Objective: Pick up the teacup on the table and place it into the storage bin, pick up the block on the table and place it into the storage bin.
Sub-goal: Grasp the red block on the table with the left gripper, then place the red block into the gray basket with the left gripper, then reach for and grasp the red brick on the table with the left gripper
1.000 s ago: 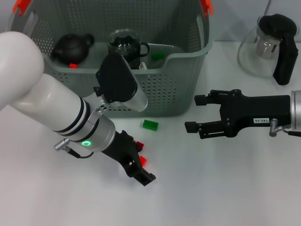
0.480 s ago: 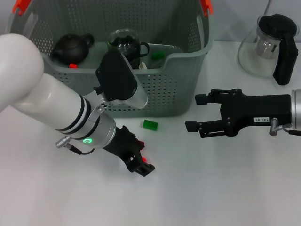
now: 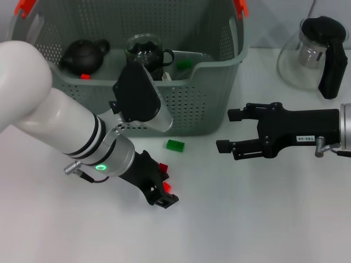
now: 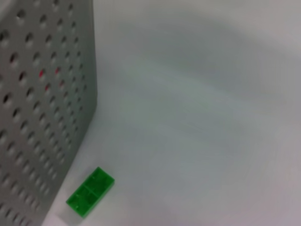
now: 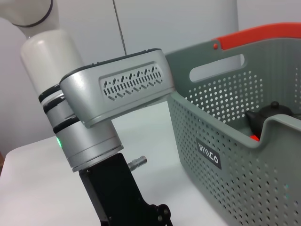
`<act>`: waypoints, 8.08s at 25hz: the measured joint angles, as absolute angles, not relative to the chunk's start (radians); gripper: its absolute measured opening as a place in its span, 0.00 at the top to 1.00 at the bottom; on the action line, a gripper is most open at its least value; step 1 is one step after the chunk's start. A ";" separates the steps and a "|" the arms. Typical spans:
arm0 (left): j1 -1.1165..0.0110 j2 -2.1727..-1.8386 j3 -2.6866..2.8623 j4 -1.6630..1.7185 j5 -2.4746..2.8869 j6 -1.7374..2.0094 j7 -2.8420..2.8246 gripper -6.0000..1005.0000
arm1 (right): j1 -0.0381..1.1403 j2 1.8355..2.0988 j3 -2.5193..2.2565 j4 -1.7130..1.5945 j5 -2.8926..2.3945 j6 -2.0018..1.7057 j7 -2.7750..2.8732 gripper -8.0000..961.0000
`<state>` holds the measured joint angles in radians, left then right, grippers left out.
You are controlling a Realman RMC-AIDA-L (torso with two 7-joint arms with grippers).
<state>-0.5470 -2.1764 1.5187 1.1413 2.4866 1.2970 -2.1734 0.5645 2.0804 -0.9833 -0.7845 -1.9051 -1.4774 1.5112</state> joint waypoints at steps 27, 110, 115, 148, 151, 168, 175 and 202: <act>-0.547 -2.177 1.529 1.119 2.487 1.264 -2.191 0.58 | 0.563 2.082 -0.983 -0.786 -1.902 -1.476 1.511 0.05; -0.410 -2.161 0.826 1.370 1.929 1.883 -1.958 0.10 | 0.563 2.080 -0.983 -0.793 -1.902 -1.464 1.516 0.05; -0.421 -2.163 0.903 1.390 2.119 1.897 -2.047 0.10 | 0.581 2.082 -0.983 -0.793 -1.905 -1.456 1.517 0.05; -0.604 -2.172 1.303 1.283 2.545 1.587 -2.928 0.10 | 0.633 2.083 -1.005 -0.793 -1.955 -1.430 1.457 0.05; -0.616 -2.172 1.332 1.285 2.568 1.587 -2.970 0.10 | 0.634 2.082 -1.016 -0.793 -1.969 -1.433 1.454 0.05; -0.715 -2.176 1.343 1.199 2.639 1.549 -2.979 0.10 | 0.635 2.072 -1.022 -0.795 -1.997 -1.447 1.454 0.05; -0.741 -2.176 1.358 1.160 2.648 1.528 -2.980 0.10 | 0.639 2.071 -1.022 -0.800 -2.003 -1.446 1.458 0.05; -0.747 -2.178 1.450 1.080 2.720 1.379 -2.979 0.10 | 0.654 2.071 -1.020 -0.801 -2.025 -1.439 1.458 0.05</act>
